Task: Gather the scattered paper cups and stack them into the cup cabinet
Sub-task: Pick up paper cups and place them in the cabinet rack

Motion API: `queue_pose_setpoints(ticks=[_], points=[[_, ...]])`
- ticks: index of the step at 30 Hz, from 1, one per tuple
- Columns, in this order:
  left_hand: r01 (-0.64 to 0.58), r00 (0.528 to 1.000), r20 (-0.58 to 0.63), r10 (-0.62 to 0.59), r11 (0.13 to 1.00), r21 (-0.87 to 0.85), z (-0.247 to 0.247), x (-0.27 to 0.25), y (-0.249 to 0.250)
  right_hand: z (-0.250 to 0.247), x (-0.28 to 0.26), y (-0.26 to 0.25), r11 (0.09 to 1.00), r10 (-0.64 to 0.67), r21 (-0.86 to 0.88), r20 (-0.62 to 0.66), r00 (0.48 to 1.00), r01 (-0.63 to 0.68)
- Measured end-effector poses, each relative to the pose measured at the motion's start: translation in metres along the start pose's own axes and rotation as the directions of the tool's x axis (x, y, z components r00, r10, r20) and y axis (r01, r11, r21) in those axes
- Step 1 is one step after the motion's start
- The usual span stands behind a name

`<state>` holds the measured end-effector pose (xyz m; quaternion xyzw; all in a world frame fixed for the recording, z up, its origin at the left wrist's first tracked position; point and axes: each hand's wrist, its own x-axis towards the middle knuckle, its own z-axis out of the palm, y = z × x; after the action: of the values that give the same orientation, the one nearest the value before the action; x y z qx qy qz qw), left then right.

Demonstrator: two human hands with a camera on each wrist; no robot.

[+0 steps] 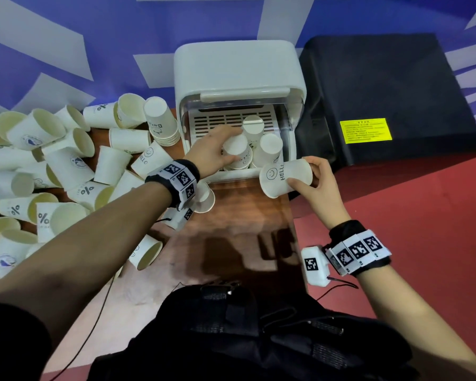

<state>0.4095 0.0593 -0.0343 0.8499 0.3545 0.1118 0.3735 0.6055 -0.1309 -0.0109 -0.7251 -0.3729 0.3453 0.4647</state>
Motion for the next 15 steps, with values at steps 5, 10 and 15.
queue_pose_setpoints(ticks=[5, 10, 15], points=[[0.062, 0.986, 0.142, -0.091, 0.978, 0.197, 0.008, 0.009, 0.004, -0.002, 0.001, -0.004, 1.000, 0.007, 0.006, -0.017, 1.000, -0.007], [0.109, 0.976, 0.169, -0.137, 0.980, 0.167, 0.008, 0.012, -0.005, 0.003, 0.007, -0.011, 0.999, -0.023, 0.032, -0.027, 0.999, 0.024], [0.128, 0.972, 0.192, -0.139, 0.990, 0.066, 0.013, 0.007, -0.006, 0.022, 0.014, -0.022, 0.998, -0.061, -0.019, 0.047, 0.997, 0.062]])
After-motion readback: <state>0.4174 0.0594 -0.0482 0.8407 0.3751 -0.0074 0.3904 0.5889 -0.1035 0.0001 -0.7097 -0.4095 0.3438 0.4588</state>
